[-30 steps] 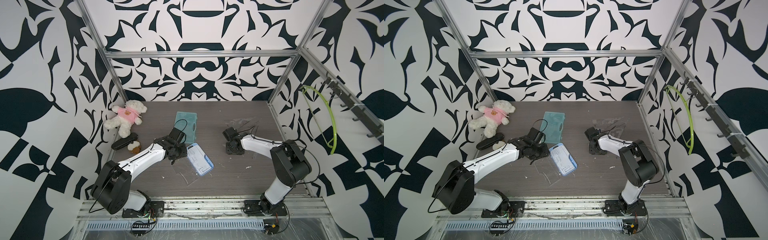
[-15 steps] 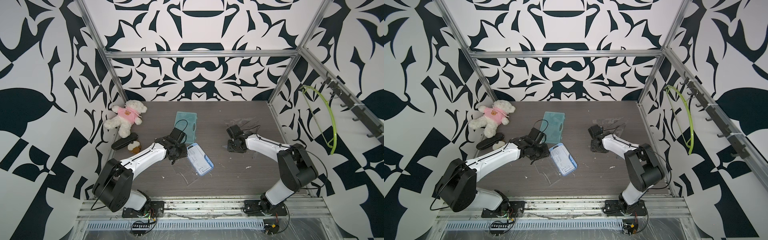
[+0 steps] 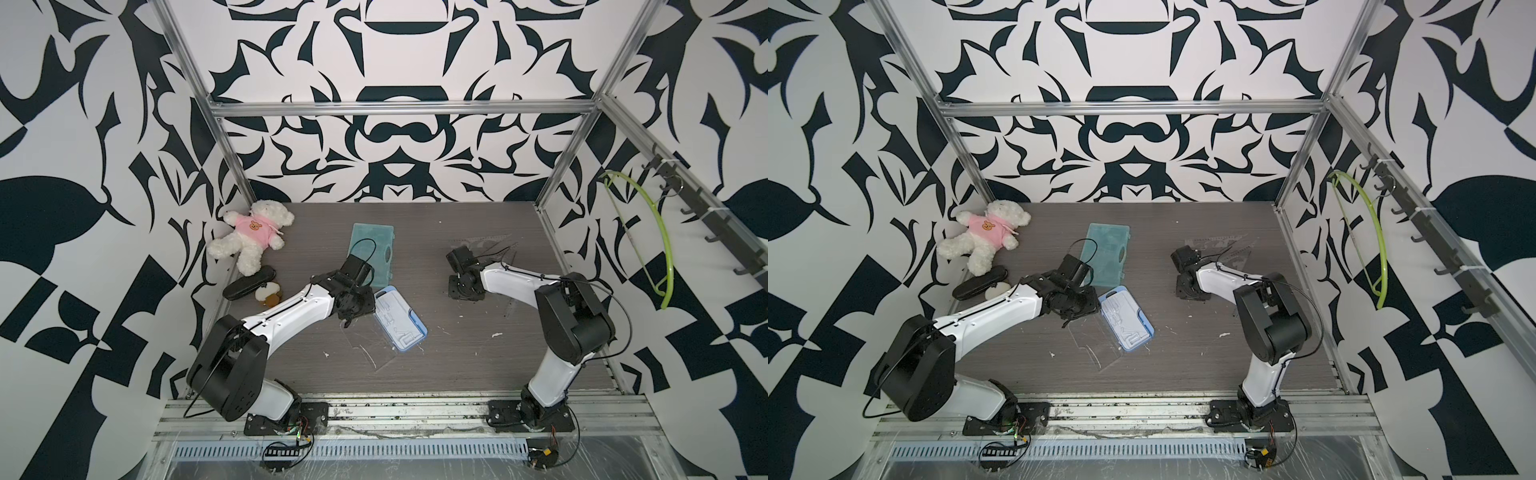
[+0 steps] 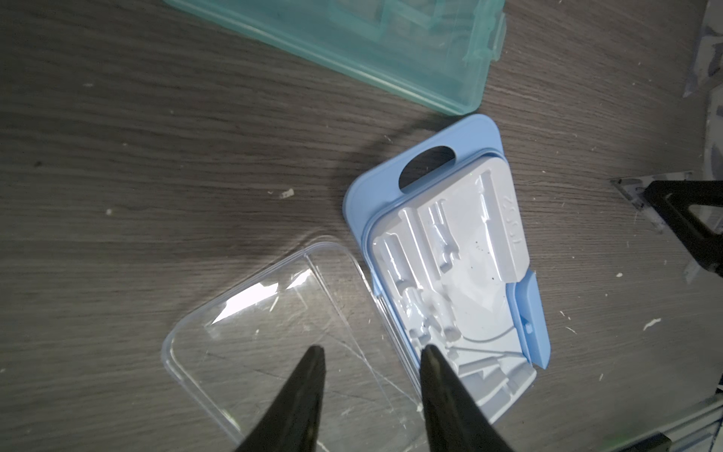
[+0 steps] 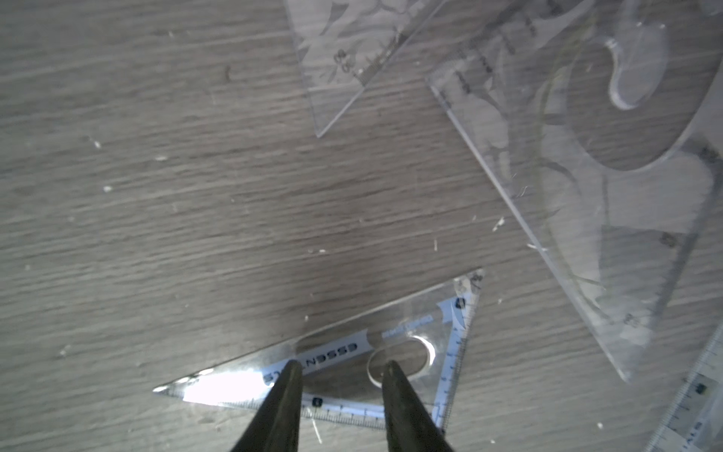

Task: Open the ruler set and take out the ruler
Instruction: Place the ruler at the center of the board.

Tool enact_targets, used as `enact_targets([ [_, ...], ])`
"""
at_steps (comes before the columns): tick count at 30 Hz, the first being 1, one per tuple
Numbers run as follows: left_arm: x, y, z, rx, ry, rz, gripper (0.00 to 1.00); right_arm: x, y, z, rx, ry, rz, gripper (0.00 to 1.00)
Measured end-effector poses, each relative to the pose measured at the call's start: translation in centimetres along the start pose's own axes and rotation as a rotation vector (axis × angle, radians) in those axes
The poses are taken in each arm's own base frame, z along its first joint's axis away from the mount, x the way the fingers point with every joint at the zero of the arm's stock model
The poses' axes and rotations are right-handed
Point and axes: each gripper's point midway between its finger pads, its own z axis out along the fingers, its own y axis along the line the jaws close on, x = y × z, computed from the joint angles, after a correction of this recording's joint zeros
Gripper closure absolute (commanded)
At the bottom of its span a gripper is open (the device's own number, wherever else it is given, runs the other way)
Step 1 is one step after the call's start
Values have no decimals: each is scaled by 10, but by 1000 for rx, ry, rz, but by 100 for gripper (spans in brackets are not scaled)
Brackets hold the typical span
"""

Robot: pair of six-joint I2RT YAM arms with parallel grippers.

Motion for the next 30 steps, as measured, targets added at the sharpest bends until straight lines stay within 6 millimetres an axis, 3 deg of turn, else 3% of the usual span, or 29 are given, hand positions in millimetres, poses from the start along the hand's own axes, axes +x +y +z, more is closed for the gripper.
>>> enact_targets([
  [6,0,0,0,1,-1,0,55,3,-8,-1,19,-7,34,62],
  [17,0,0,0,1,-1,4,55,22,-52,-7,82,1,166,61],
  [30,0,0,0,1,-1,4,55,26,-58,-8,86,3,200,61],
])
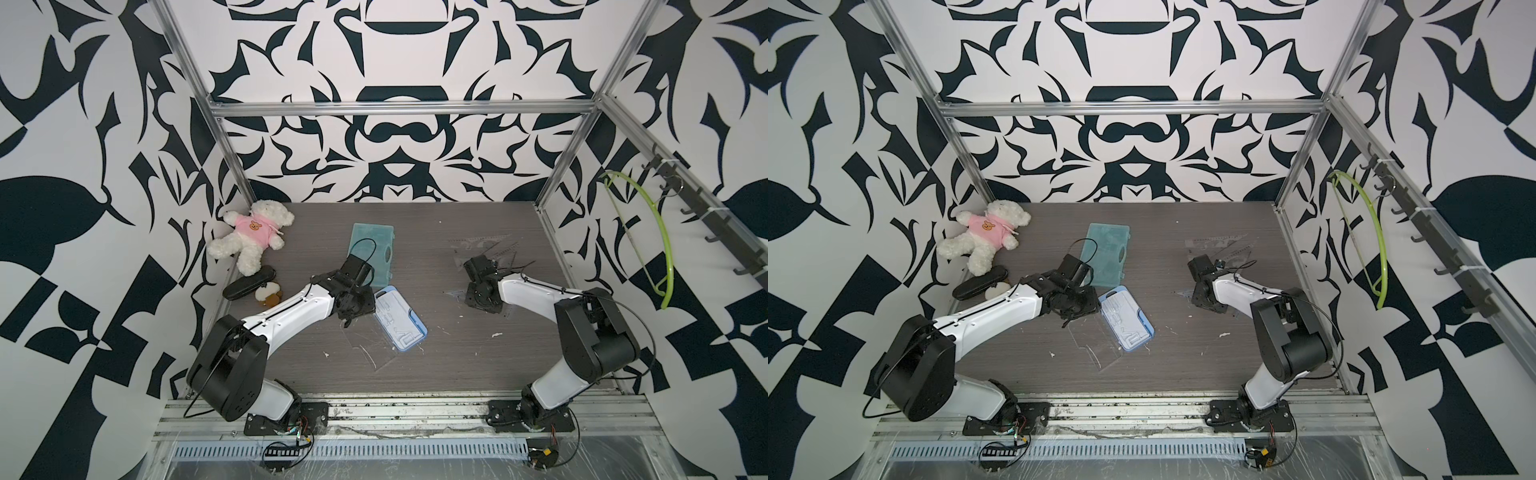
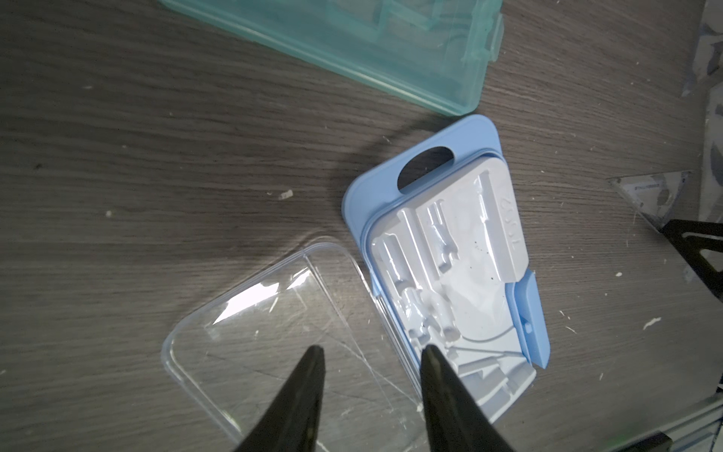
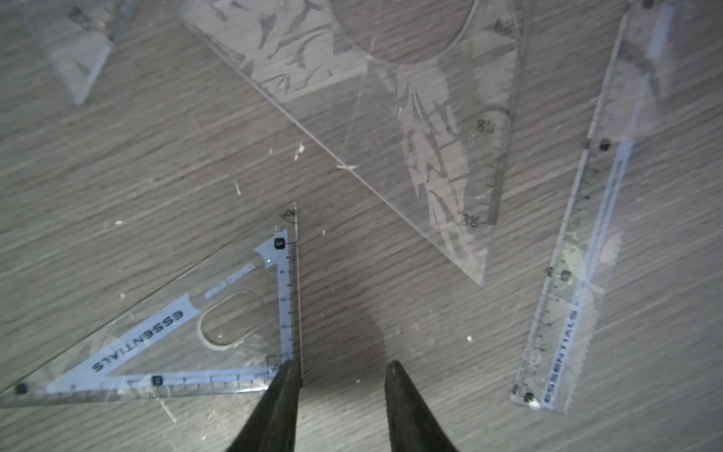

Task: Open the ruler set and take out the ruler
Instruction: Place the ruler at the center of the board.

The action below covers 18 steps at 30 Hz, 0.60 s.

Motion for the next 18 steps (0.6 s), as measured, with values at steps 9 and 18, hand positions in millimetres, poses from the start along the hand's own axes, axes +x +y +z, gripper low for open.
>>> enact_targets([
  [9,0,0,0,-2,-2,2,53,-7,5,-6,-21,-13,0,59],
  [18,-52,-14,-49,-39,-221,65,20,-58,39,-47,-181,-203,-100,32],
])
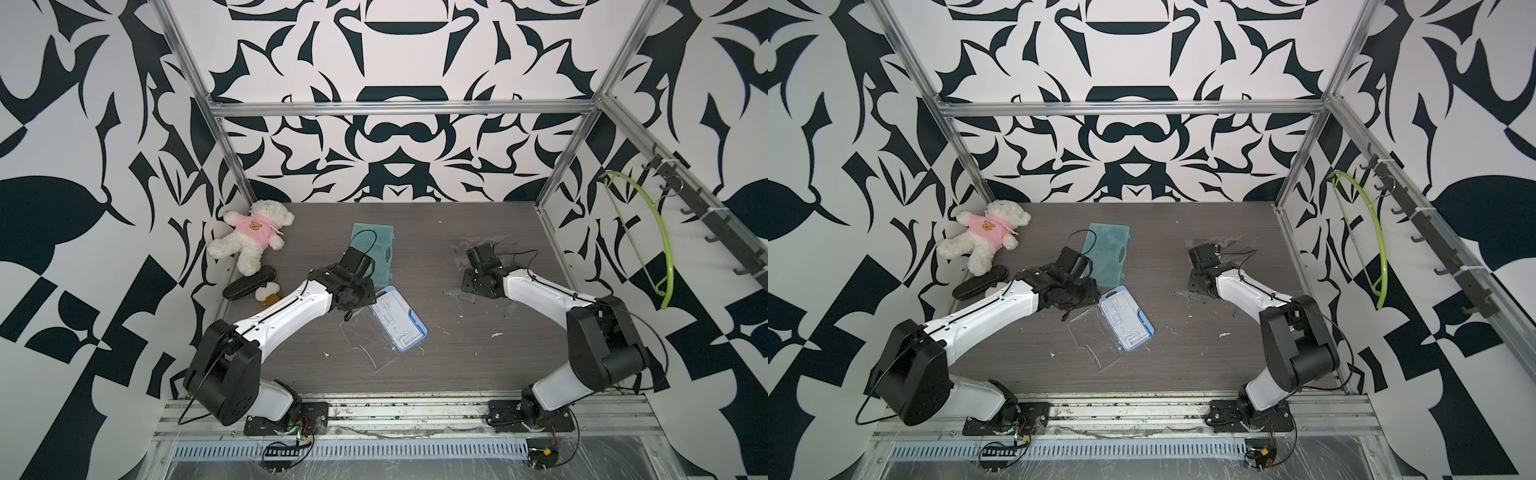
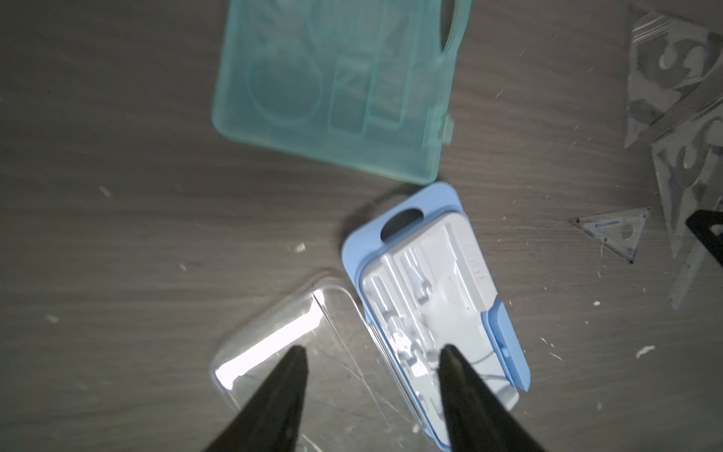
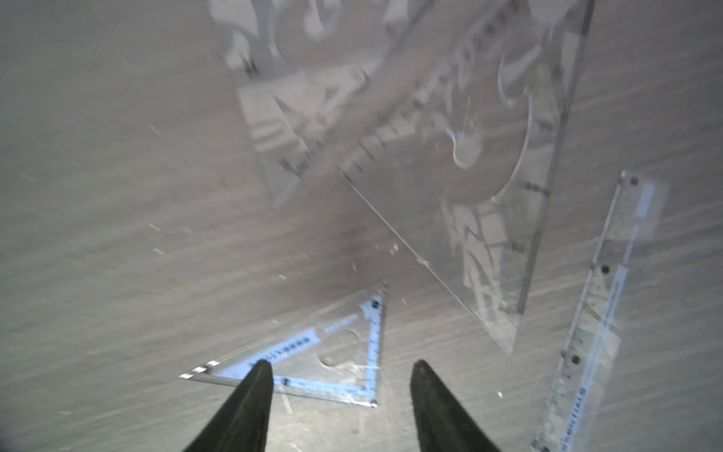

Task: Open the ruler set and take out the ruler
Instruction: Place the ruler at the center of the board, then reset both arms

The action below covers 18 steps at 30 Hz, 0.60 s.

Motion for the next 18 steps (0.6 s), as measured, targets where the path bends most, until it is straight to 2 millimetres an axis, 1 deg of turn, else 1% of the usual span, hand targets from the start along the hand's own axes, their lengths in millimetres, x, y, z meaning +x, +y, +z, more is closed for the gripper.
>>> enact_targets([
  [2,-26,-1,-19,-17,-106,26,0,-21,4,-11,-22,-92,-30,29],
  [4,-52,3,-39,-38,-220,43,1,-42,6,-25,-39,-211,-65,25],
  [6,-78,16,-57,-70,-323,35,1,-58,2,-42,-38,-343,-116,23],
  [7,-89,27,-63,-94,-363,24,1,-63,-2,-48,-30,-398,-137,23],
  [8,-102,43,-71,-122,-407,3,1,-66,-6,-53,-19,-446,-156,23],
  [10,-123,78,-80,-183,-477,-49,1,-67,-21,-57,20,-513,-176,25],
  [11,-130,98,-82,-216,-503,-72,1,-65,-32,-56,54,-530,-179,25],
  [13,-136,137,-80,-282,-540,-110,1,-59,-56,-50,132,-533,-182,25],
  [14,-134,157,-76,-318,-551,-118,1,-55,-67,-46,173,-526,-182,25],
  [16,-122,185,-63,-381,-556,-100,1,-49,-88,-41,252,-512,-176,25],
  [18,-100,202,-41,-427,-537,-38,1,-43,-104,-37,307,-504,-165,26],
])
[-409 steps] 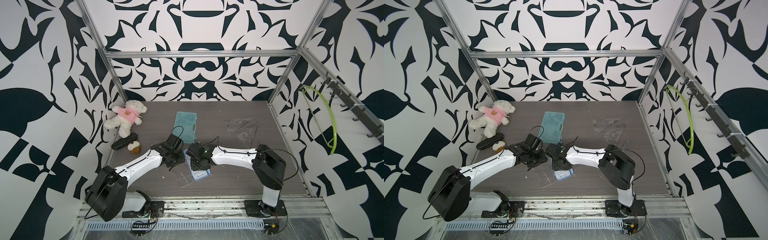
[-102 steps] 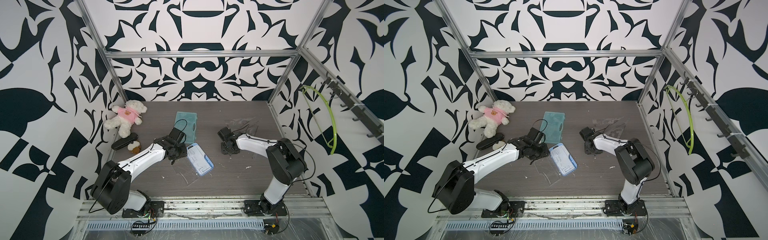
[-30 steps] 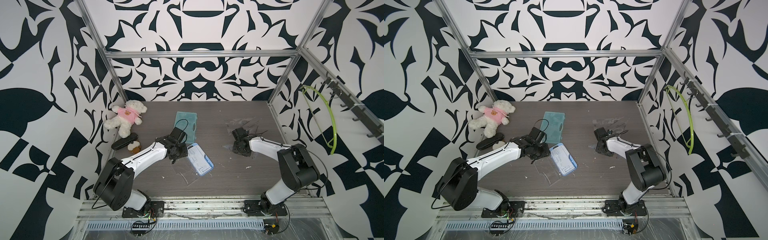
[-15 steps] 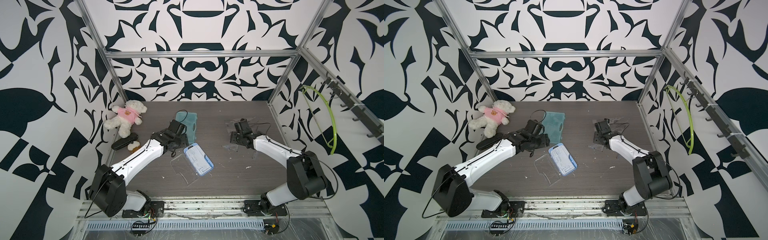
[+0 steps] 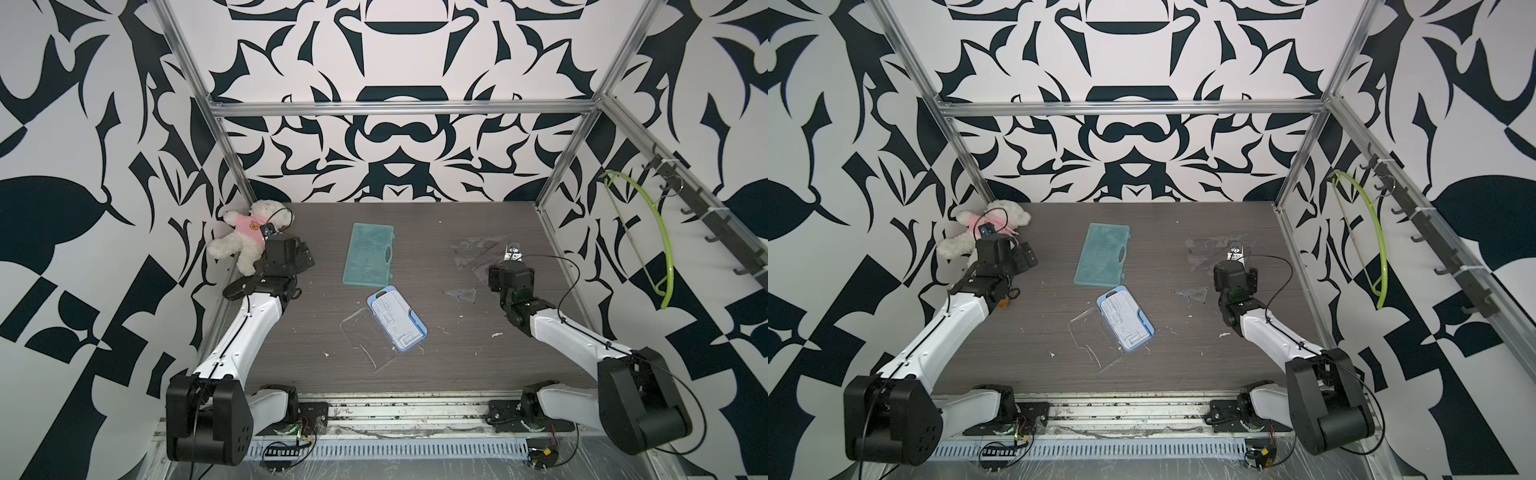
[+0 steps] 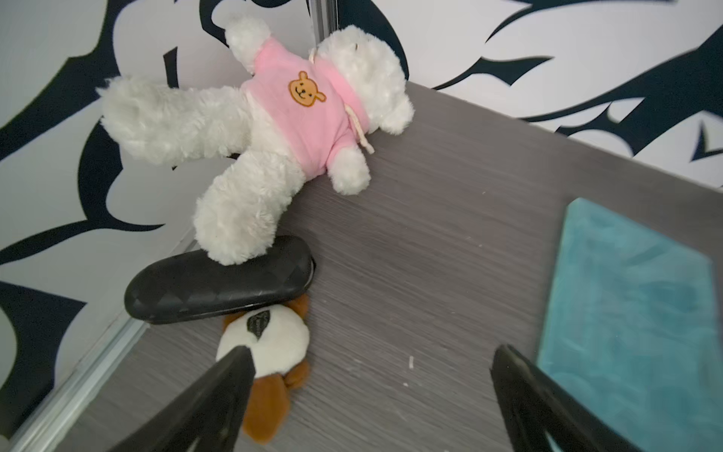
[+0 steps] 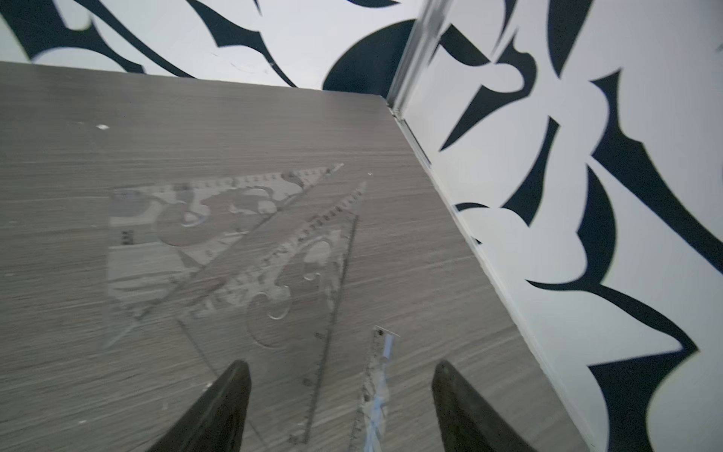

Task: Open the ruler set and take out the ruler
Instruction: Reset both arms

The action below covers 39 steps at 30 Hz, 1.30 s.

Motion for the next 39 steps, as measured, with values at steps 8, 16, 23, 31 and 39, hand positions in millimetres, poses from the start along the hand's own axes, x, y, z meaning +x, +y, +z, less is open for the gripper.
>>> enact_targets([
  [8,38,10,19,-21,-51,144,1,41,8,21,-6,34,-58,30],
  [16,45,13,49,26,-86,111,1,45,32,35,-126,-47,-24,30],
  [23,49,-19,52,234,-77,137,1,49,33,41,-173,-53,1,29],
  [31,61,-34,62,306,-112,136,1,46,35,41,-195,-64,8,26],
  [39,53,-40,61,337,-151,135,1,46,36,41,-212,-62,14,19],
])
